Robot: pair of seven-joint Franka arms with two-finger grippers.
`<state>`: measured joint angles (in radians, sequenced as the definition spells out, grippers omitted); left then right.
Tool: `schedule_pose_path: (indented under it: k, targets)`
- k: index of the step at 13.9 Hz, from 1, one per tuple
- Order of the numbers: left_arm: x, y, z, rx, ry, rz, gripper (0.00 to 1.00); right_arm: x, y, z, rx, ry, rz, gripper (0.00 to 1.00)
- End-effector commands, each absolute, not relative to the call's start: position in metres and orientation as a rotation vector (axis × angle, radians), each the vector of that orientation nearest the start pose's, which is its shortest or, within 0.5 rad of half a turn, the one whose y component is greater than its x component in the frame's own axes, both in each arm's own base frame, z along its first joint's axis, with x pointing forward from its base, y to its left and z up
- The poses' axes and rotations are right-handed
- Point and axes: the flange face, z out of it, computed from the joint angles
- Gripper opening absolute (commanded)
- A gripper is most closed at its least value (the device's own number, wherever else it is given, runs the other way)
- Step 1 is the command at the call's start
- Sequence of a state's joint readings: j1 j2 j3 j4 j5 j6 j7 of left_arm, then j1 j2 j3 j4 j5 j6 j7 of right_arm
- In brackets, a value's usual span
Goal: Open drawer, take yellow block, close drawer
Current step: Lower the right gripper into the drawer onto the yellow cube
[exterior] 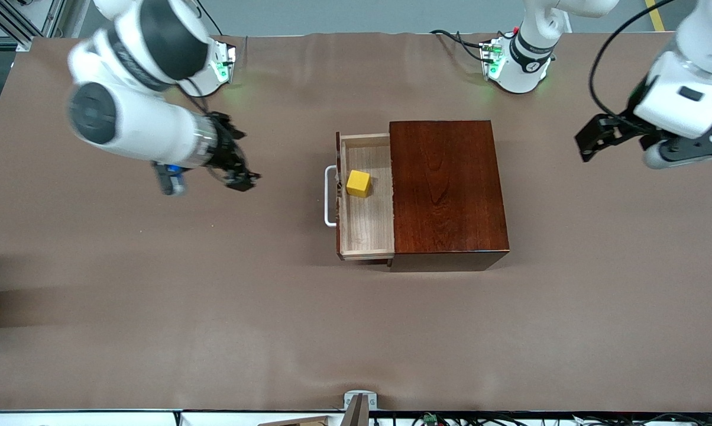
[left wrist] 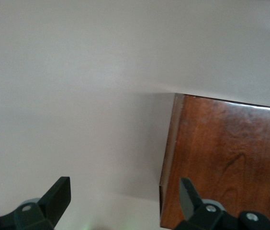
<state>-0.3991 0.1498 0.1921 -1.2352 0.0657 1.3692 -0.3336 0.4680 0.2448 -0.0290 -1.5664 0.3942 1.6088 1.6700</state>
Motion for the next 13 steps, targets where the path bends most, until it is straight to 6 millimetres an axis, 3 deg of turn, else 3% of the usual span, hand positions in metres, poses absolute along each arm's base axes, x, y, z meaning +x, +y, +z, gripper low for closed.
schedule_pose_path:
  k: [1, 3, 7, 10, 13]
  targets:
    - [0.544, -0.084, 0.679, -3.059, -0.117, 0.023, 1.0, 0.537, 0.344, 0.474, -2.329, 1.933, 0.697, 1.0]
    - [0.536, -0.069, 0.673, -3.058, -0.117, 0.047, 1.0, 0.532, 0.373, 0.455, -2.294, 1.981, 0.685, 1.0]
    - [0.52, -0.06, 0.663, -3.054, -0.075, 0.044, 1.0, 0.517, 0.427, 0.432, -2.289, 1.923, 0.613, 1.0]
    - [0.521, -0.055, 0.665, -3.053, -0.081, 0.038, 1.0, 0.503, 0.454, 0.414, -2.301, 1.95, 0.571, 1.0]
    - [0.524, -0.063, 0.669, -3.055, -0.07, 0.021, 1.0, 0.495, 0.475, 0.389, -2.306, 1.968, 0.461, 1.0]
